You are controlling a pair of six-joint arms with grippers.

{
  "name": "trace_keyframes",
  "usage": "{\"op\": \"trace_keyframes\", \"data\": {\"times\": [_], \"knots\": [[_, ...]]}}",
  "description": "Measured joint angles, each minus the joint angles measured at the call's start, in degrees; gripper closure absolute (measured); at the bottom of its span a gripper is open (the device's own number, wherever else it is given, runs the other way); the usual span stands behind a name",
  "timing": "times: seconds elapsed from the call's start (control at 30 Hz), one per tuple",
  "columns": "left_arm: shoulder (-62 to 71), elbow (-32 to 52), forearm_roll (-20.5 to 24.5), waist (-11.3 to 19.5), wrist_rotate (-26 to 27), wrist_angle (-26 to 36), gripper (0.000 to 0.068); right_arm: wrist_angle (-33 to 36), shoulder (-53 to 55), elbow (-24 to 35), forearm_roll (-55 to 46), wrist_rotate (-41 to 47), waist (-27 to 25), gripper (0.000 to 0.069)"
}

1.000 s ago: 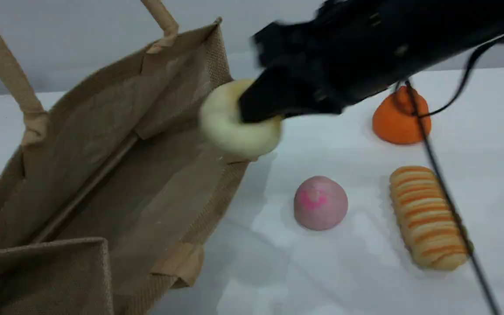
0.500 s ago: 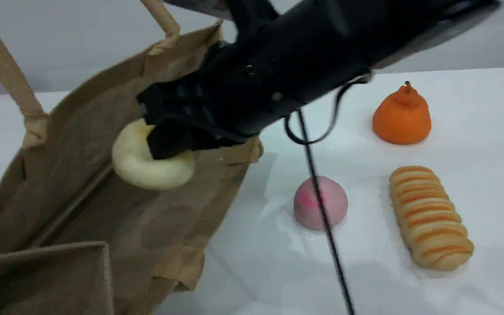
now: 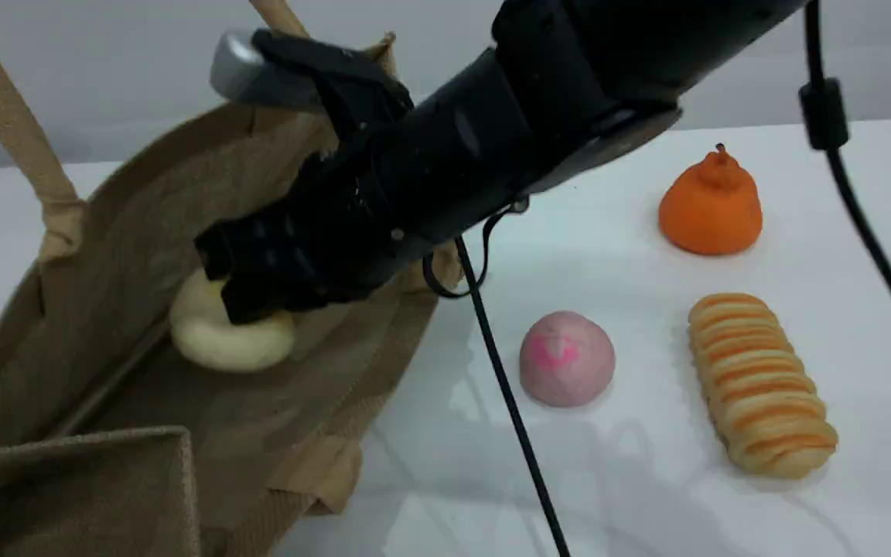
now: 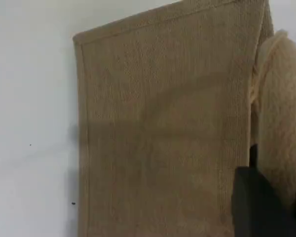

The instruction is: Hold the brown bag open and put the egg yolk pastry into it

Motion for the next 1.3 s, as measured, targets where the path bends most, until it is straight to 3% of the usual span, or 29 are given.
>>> {"op": "trace_keyframes", "data": {"times": [0.23, 0.37, 0.67, 0.77, 1.0, 1.3], "knots": [[0.00, 0.00, 0.00, 0.00, 0.00, -0.11, 0.0598, 1.72, 0.66, -0.97, 0.00, -0.03, 1.65, 0.0637], [0.00, 0.00, 0.01, 0.00, 0.05, -0.11, 0.0598, 2.20, 0.66, -1.43, 0.01, -0.03, 2.25, 0.0580], [0.00, 0.00, 0.40, 0.00, 0.28, -0.05, 0.0598, 3.59, -0.72, -1.49, 0.01, -0.07, 2.20, 0.0250], [0.00, 0.00, 0.40, 0.00, 0.28, -0.05, 0.0598, 3.35, -2.54, -1.49, -2.94, 1.11, 2.14, 0.0183], [0.00, 0.05, 0.51, 0.00, 0.33, -0.70, 0.0598, 4.41, -9.89, -1.49, -20.60, 14.87, -2.00, 0.0164], [0.20, 2.60, 0.45, 0.00, 0.33, -3.86, 0.0598, 15.85, -22.19, -1.44, -47.17, 40.68, -11.50, 0.0162]]}}
